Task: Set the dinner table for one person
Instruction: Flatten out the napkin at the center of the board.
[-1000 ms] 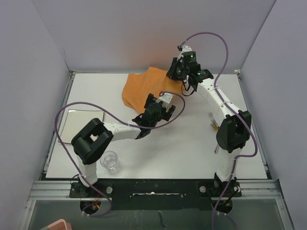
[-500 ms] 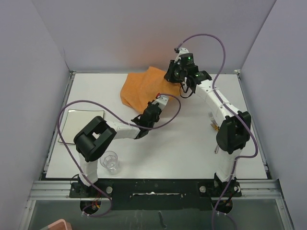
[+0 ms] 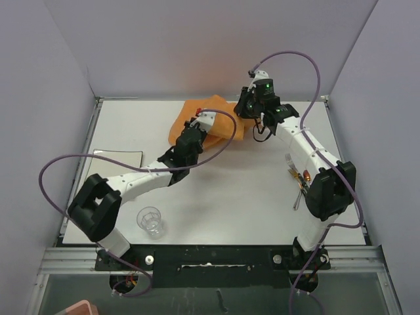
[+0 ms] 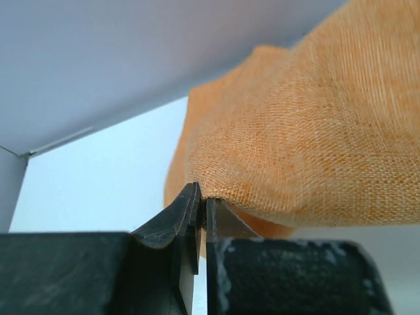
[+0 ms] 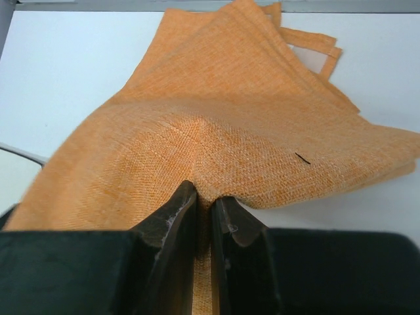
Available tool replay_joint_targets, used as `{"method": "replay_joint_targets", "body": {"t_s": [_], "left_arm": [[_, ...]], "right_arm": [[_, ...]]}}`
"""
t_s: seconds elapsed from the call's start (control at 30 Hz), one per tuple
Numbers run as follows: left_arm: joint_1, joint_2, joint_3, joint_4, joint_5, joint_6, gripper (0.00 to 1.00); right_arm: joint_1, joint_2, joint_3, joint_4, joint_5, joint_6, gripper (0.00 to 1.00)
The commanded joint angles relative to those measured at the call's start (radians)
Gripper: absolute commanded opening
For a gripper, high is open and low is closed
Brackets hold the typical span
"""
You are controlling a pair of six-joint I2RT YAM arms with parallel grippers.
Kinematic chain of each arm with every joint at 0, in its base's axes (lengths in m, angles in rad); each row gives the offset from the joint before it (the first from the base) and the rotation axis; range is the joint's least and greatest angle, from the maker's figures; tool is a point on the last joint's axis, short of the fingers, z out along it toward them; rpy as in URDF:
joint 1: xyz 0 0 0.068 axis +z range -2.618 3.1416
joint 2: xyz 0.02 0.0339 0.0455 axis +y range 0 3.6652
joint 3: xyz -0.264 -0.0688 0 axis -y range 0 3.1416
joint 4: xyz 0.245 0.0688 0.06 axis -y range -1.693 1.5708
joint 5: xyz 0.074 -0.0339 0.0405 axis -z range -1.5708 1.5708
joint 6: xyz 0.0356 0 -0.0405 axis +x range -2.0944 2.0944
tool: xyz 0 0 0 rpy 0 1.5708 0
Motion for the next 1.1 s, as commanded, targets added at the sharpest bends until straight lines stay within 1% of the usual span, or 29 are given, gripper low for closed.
{"method": "replay_joint_targets", "body": {"t_s": [0.0, 0.17, 0.33, 0.43, 0.57, 0.63, 0.73, 0.83, 1.07], "left_arm": [[-0.003, -0.171, 0.062, 0.061, -0.01, 0.058, 0.0], [-0.003, -0.232, 0.05, 0.051, -0.019, 0.088, 0.0], [-0.003, -0.281, 0.021, 0.042, -0.029, 0.103, 0.0], [-0.006, -0.308, 0.014, 0.02, -0.025, 0.111, 0.0], [-0.016, -0.355, -0.005, -0.022, 0.017, 0.126, 0.0], [-0.019, -0.396, -0.03, -0.044, 0.046, 0.118, 0.0], [-0.018, -0.445, -0.068, -0.07, 0.013, 0.074, 0.0], [-0.018, -0.478, -0.099, -0.104, -0.001, 0.051, 0.0], [-0.022, -0.537, -0.116, -0.187, 0.01, 0.039, 0.0]], "right_arm": [[0.005, -0.066, -0.047, 0.046, 0.031, -0.007, 0.0], [0.018, -0.063, -0.114, 0.006, 0.044, 0.029, 0.0], [0.053, -0.108, -0.17, -0.001, 0.055, 0.016, 0.0], [0.057, -0.161, -0.188, -0.022, 0.055, 0.019, 0.0], [0.069, -0.255, -0.226, -0.034, 0.087, 0.015, 0.0], [0.078, -0.319, -0.251, -0.013, 0.132, -0.015, 0.0], [0.084, -0.4, -0.304, 0.069, 0.196, -0.087, 0.0], [0.081, -0.413, -0.29, 0.08, 0.228, -0.133, 0.0], [0.088, -0.44, -0.28, 0.107, 0.236, -0.15, 0.0]]}}
